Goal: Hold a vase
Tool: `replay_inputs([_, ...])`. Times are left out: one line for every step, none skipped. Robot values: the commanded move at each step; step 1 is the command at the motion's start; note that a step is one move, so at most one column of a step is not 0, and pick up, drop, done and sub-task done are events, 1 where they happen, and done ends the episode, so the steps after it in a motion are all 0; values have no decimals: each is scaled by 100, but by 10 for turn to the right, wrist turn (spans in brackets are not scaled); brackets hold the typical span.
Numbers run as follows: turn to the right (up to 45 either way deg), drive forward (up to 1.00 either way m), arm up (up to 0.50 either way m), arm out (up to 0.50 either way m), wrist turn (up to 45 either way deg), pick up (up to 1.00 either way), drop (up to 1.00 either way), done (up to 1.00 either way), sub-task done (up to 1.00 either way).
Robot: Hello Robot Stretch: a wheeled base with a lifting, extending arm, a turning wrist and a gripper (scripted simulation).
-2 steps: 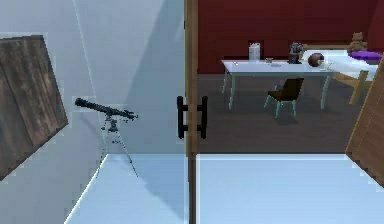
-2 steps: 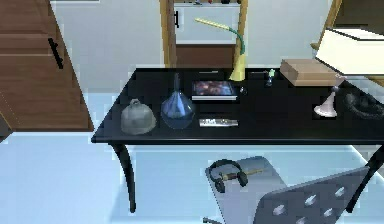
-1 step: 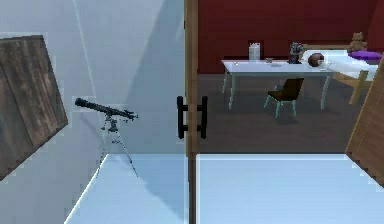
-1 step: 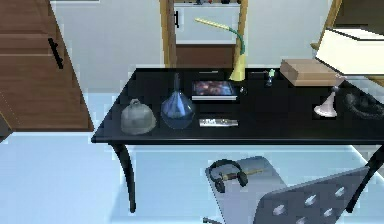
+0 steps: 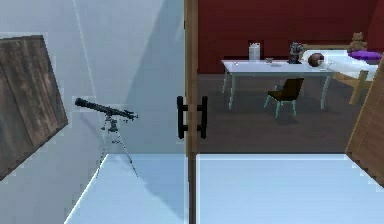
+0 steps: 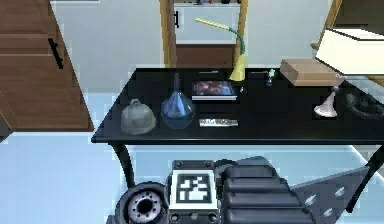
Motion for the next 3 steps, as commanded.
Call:
replay_inputs([0, 0, 0, 50, 0, 0, 0, 0, 0])
replay_inputs([0, 0, 0, 0, 450, 0, 0, 0, 0])
replay_inputs([0, 0, 0, 0, 450, 0, 0, 0, 0])
